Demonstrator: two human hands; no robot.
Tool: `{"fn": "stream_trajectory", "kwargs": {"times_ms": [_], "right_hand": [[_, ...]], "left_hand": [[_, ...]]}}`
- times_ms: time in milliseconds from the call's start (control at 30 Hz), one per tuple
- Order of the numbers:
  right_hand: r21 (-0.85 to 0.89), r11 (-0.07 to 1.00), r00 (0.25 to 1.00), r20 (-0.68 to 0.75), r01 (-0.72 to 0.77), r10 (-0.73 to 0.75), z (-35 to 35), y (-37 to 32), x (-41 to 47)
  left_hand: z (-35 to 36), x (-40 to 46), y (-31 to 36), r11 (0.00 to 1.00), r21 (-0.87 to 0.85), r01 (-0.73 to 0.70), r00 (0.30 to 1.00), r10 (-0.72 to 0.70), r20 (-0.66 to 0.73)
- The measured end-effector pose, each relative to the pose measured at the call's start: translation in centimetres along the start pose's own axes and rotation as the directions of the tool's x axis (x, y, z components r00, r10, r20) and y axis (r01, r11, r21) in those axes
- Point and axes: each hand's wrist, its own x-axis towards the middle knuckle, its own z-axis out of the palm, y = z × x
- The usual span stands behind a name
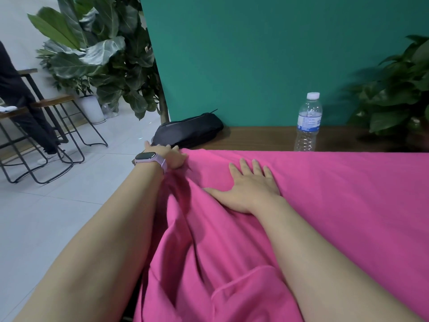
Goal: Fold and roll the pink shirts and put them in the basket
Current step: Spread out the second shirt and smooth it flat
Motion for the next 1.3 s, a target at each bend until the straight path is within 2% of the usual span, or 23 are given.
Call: {"fn": "stream_trajectory", "kwargs": {"times_ms": [33,67,133,167,200,267,333,367,433,467,500,567,633,700,767,867,933,1033,1067,1167,1300], "right_hand": [[0.002,1.0,1.0,-0.002,0.007,-0.007,0.1,0.1,0.0],[0.015,1.0,1.0,0.003,0.015,-0.015,0.1,0.2,0.0],[0.058,0.997,0.999,0.008,0.042,-0.043,-0.2,0.6,0.2],[0.099,0.993,0.998,-0.021,0.058,-0.056,-0.4,0.8,0.2],[0.168,0.983,0.995,-0.079,0.067,-0.054,-0.7,1.0,0.1],[0.331,0.941,0.974,-0.226,0.071,0.006,-1.1,1.1,-0.7],[0.381,0.923,0.963,-0.264,0.058,0.048,-1.5,0.7,-2.4],[0.357,0.933,0.974,-0.223,0.048,0.035,-1.8,0.5,-3.5],[0.314,0.949,0.999,-0.043,0.039,-0.027,-2.5,0.4,-6.4],[0.296,0.954,0.996,0.047,0.052,-0.069,-3.0,0.6,-8.2],[0.28,0.957,0.988,0.107,0.08,-0.114,-3.6,1.1,-10.2],[0.242,0.958,0.973,0.135,0.151,-0.187,-4.6,2.7,-15.0],[0.206,0.961,0.972,0.108,0.185,-0.21,-5.1,5.1,-20.6],[0.155,0.971,0.98,0.057,0.182,-0.192,-5.2,8.1,-26.4],[0.104,0.986,0.991,0.012,0.129,-0.131,-5.0,11.5,-31.2],[0.039,0.999,0.999,-0.017,-0.038,0.039,-4.4,15.2,-36.3],[0.052,0.993,0.987,-0.109,-0.11,0.115,-3.6,16.4,-39.0],[0.156,0.983,0.918,-0.37,-0.092,0.145,-1.9,17.0,-42.0],[0.145,0.985,0.903,-0.405,-0.091,0.144,-1.7,16.9,-42.7],[0.092,0.991,0.921,-0.37,-0.097,0.124,-1.6,16.7,-43.6],[0.103,0.988,0.934,-0.326,-0.116,0.144,-1.0,16.7,-45.1]], "left_hand": [[-1.1,-1.0,-0.1,0.999,-0.031,-0.023,0.999,0.022,-0.038],[-2.6,-2.3,0.2,0.987,-0.131,-0.092,0.994,0.083,-0.07],[-5.3,-5.8,1.5,0.87,-0.453,-0.193,0.981,0.185,-0.062],[-5.9,-8.1,2.6,0.808,-0.555,-0.198,0.977,0.21,-0.042],[-5.9,-10.6,3.7,0.792,-0.574,-0.209,0.97,0.243,-0.019],[-3.5,-15.2,5.3,0.831,-0.509,-0.223,0.963,0.27,0.018],[0.7,-19.6,5.2,0.875,-0.429,-0.226,0.966,0.259,0.02],[2.5,-21.4,4.5,0.874,-0.417,-0.247,0.964,0.264,-0.019],[5.1,-24.0,2.0,0.842,-0.457,-0.286,0.958,0.254,-0.133],[5.8,-24.9,0.4,0.841,-0.466,-0.273,0.962,0.233,-0.143],[6.1,-25.7,-1.1,0.852,-0.465,-0.239,0.971,0.21,-0.112],[5.9,-27.3,-3.5,0.868,-0.453,-0.202,0.978,0.204,-0.045],[4.1,-30.1,-4.0,0.833,-0.49,-0.256,0.965,0.247,-0.084],[2.3,-33.6,-2.3,0.694,-0.635,-0.339,0.941,0.26,-0.218],[1.0,-37.0,0.8,0.604,-0.709,-0.365,0.93,0.274,-0.245],[0.8,-40.8,5.3,0.699,-0.613,-0.368,0.93,0.29,-0.227],[1.7,-42.7,7.2,0.723,-0.569,-0.392,0.914,0.239,-0.327],[4.1,-44.5,8.2,0.705,-0.536,-0.464,0.837,0.152,-0.525],[5.0,-44.9,8.3,0.72,-0.499,-0.482,0.811,0.151,-0.566],[6.1,-45.5,8.3,0.763,-0.373,-0.527,0.755,0.22,-0.618],[6.8,-47.5,8.1,0.723,-0.377,-0.579,0.78,0.355,-0.515]]}}
